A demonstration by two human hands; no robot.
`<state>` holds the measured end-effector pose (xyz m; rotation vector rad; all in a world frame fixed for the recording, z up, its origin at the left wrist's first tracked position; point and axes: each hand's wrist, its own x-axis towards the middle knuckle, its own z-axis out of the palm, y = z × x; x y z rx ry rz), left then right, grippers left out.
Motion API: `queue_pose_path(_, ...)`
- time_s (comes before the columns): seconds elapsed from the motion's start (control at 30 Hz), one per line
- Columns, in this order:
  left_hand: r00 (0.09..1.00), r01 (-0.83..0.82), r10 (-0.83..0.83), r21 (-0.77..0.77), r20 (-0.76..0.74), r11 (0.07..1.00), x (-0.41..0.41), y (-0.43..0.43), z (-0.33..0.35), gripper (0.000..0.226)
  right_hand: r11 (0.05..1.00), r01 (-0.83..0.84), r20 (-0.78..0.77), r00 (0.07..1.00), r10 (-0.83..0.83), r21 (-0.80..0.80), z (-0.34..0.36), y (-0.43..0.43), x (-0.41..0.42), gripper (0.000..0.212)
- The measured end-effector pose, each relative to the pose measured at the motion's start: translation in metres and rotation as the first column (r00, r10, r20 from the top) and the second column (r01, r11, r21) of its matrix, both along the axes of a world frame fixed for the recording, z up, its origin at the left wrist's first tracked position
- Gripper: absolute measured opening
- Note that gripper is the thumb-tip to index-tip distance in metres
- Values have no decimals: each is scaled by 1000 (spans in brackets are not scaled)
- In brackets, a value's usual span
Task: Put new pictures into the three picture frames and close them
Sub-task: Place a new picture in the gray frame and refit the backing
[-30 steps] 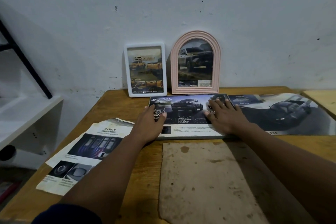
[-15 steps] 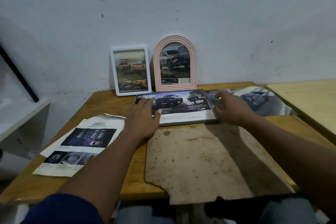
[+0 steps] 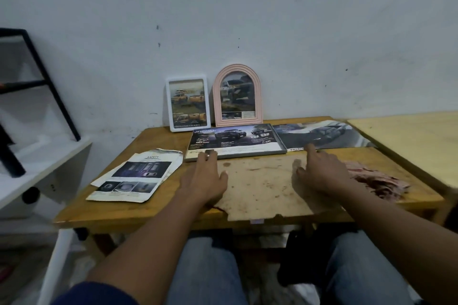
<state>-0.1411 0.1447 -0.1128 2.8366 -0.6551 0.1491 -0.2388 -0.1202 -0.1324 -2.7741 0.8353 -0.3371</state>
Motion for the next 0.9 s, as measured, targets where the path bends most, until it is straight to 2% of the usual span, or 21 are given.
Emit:
queue_pose_path(0.13,997,41,-49,-137,-56,990,-5,-3,-3,75,996,7,137,990,-20,92,-4,9,1,52)
queue_pose_path(0.23,997,39,-55,-269,-53,962,-2,-2,-4,72,987,9,298,953,-56,158,-6,12,1,47)
queue_pose_path(0.33,999,49,-52,-353,1,934,6,1,-2,66,992,25,435,897,-79,127,0,16,3,39)
queue_pose_path(0.43,999,42,-32,-385,32,922,18,-1,8,61,993,-8,504,862,-53,117,15,18,15,39)
queue_pose_path(0.57,999,37,-25,-418,34,908,45,-6,21,63,991,-51,508,861,-19,124,32,14,54,38)
queue_pose_path(0.7,1000,12,-2,-383,25,924,82,-10,26,64,996,-22,471,882,-20,84,43,13,101,33)
queue_pose_path(0.9,998,-20,-1,-334,-60,942,147,-29,16,67,995,-14,375,927,-24,97,40,-2,161,23)
